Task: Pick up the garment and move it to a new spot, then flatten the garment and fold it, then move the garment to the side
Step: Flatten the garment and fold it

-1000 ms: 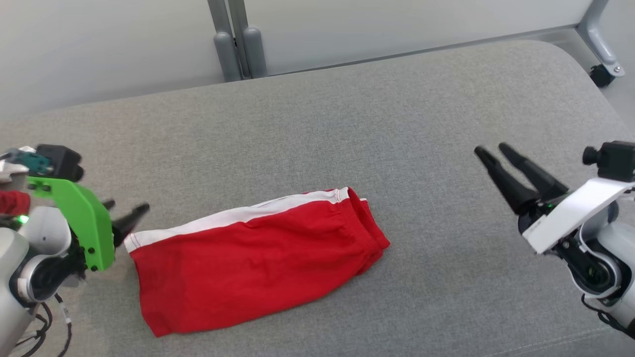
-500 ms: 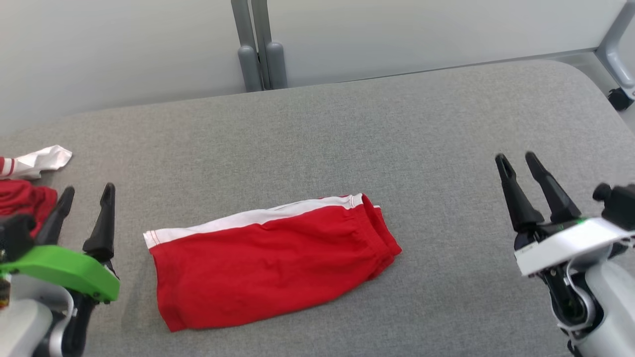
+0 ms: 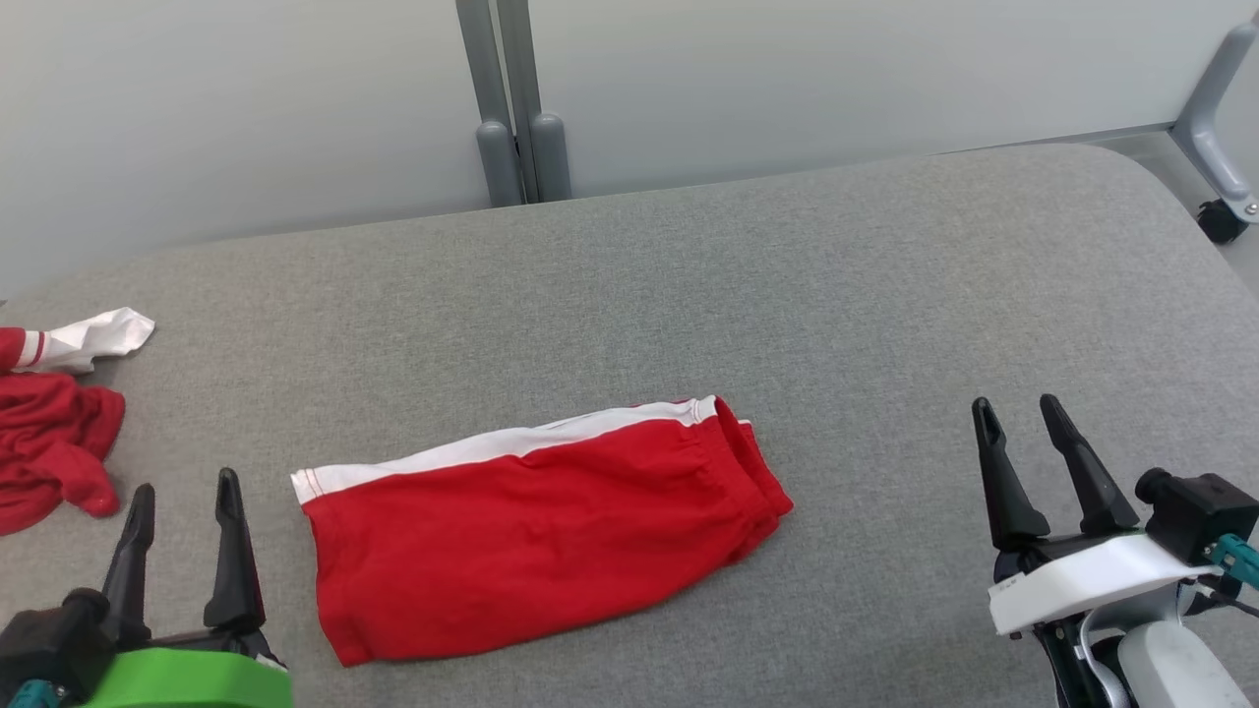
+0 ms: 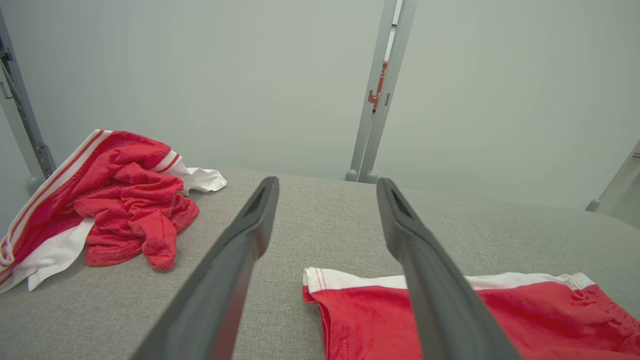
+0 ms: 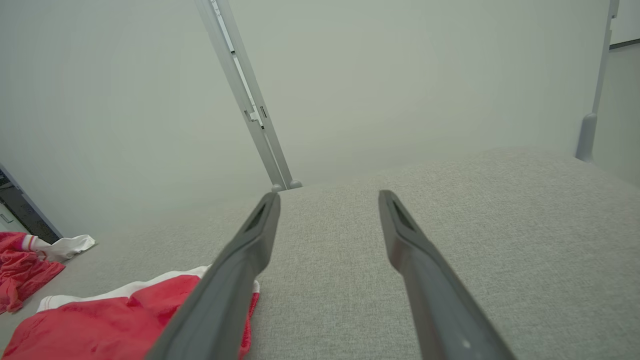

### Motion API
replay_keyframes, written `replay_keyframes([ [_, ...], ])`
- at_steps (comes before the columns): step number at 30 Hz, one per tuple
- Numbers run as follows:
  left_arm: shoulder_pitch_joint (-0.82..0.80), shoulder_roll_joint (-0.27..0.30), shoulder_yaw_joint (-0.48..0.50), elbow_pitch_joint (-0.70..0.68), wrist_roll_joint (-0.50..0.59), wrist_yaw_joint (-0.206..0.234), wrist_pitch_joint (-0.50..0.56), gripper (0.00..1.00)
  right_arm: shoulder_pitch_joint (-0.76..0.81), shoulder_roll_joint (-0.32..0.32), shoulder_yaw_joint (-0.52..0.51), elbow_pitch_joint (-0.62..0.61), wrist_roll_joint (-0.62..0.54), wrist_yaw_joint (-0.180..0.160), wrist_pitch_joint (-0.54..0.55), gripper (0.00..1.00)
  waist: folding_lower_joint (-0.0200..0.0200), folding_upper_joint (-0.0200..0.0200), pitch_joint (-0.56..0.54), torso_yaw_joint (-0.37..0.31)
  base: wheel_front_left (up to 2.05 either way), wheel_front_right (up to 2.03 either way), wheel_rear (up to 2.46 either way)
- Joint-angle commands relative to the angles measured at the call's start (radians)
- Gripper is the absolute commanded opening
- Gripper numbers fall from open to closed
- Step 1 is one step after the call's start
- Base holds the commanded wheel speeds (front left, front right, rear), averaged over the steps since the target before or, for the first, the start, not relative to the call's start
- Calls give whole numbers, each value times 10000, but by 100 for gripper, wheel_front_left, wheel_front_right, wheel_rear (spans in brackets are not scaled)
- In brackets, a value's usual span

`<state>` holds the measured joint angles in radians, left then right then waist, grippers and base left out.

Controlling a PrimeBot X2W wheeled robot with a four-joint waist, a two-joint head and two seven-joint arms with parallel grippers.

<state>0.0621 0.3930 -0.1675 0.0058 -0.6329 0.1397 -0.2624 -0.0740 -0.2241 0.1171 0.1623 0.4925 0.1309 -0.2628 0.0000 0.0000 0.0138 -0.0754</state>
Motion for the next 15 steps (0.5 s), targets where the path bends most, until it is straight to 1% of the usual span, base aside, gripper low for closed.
replay_keyframes([
  [1, 248, -258, 227, -95, 427, -259, -27, 100, 145, 85, -40, 9, -174, -4, -25, 100, 0, 0, -10, 19, 0, 0, 0],
  [2, 390, -545, 480, -90, 797, -435, -28, 100, 248, 164, -46, 41, -328, -4, -25, 100, 0, 0, -21, 58, 0, 0, 0],
  [5, 702, -1237, 940, 240, 1454, -1038, -27, 100, 401, 292, 92, 269, -685, -4, -25, 100, 0, 0, -46, 149, 0, 0, 0],
  [7, 715, -1584, 1256, 557, 1865, -1469, -30, 100, 347, 353, 225, 417, -800, -4, -25, 100, 0, 0, -62, 220, 0, 0, 0],
  [9, 689, -1896, 1520, 820, 2068, -1799, -29, 100, 187, 326, 360, 602, -874, -4, -25, 100, 0, 0, -69, 283, 0, 0, 0],
  [11, 574, -2109, 1746, 983, 2334, -2053, -29, 100, -44, 278, 547, 854, -960, -4, -8, 100, 0, 0, -72, 365, 0, 0, 0],
  [15, 291, -2445, 1975, 1191, 2689, -2371, -29, 100, -624, 342, 1023, 1388, -847, -4, 449, 100, 0, 0, 17, 585, 0, 0, 0],
])
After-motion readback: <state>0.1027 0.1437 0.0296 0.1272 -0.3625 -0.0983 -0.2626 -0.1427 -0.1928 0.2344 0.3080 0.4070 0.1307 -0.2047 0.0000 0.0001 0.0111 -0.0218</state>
